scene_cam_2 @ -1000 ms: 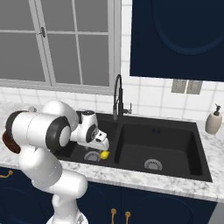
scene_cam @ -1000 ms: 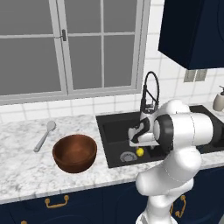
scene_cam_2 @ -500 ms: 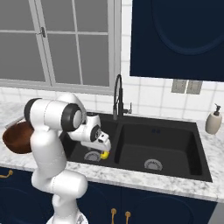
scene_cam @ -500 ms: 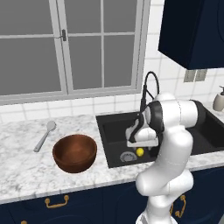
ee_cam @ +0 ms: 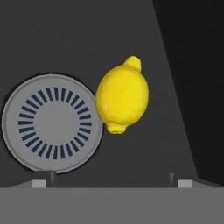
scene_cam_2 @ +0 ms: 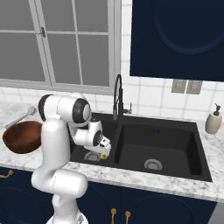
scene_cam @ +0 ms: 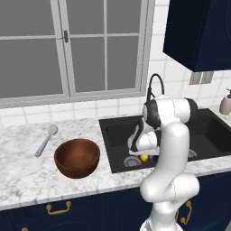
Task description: Pick the lemon from the sink and place it in the bowl. Then pick the bowl and place it in the microwave. Then close the microwave door and press the start button.
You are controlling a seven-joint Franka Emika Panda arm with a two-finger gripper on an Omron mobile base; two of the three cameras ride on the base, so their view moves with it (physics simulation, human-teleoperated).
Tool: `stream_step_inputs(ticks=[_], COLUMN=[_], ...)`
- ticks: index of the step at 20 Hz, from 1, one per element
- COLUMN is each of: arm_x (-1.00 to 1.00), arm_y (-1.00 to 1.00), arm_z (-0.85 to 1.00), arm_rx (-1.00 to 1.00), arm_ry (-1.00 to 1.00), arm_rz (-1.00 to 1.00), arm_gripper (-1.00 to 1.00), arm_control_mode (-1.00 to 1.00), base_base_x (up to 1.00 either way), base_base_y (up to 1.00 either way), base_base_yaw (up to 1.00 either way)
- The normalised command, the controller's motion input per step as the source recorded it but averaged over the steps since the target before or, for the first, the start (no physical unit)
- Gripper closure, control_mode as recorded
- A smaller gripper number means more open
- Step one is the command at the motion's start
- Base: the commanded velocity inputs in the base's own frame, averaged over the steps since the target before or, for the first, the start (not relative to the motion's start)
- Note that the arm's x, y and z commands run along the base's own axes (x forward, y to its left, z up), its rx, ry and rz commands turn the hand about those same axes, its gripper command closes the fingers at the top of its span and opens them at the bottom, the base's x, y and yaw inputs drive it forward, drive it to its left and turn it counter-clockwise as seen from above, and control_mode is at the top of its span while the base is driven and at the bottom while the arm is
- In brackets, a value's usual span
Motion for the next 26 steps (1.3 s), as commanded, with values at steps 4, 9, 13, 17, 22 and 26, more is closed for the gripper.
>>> stream_step_inputs(ticks=[4,9,13,17,22,26], arm_x=[0.43,0.54,0.34,0.27,-0.01,-0.36], arm_y=[-0.24,-0.23,-0.18,-0.21,-0.45,-0.77], arm_z=[-0.11,-0.24,-0.53,-0.46,-0.15,-0.23], arm_rx=[0.0,0.0,0.0,0.0,0.0,0.0], arm_ry=[0.0,0.0,0.0,0.0,0.0,0.0], arm_rz=[-0.05,-0.03,-0.01,0.0,0.0,0.0], arm_gripper=[-1.0,-1.0,-1.0,-1.0,-1.0,-1.0], arm_control_mode=[-1.0,-1.0,-1.0,-1.0,-1.0,-1.0], base_base_x=[0.0,0.0,0.0,0.0,0.0,0.0], base_base_y=[0.0,0.0,0.0,0.0,0.0,0.0], base_base_yaw=[0.0,0.0,0.0,0.0,0.0,0.0])
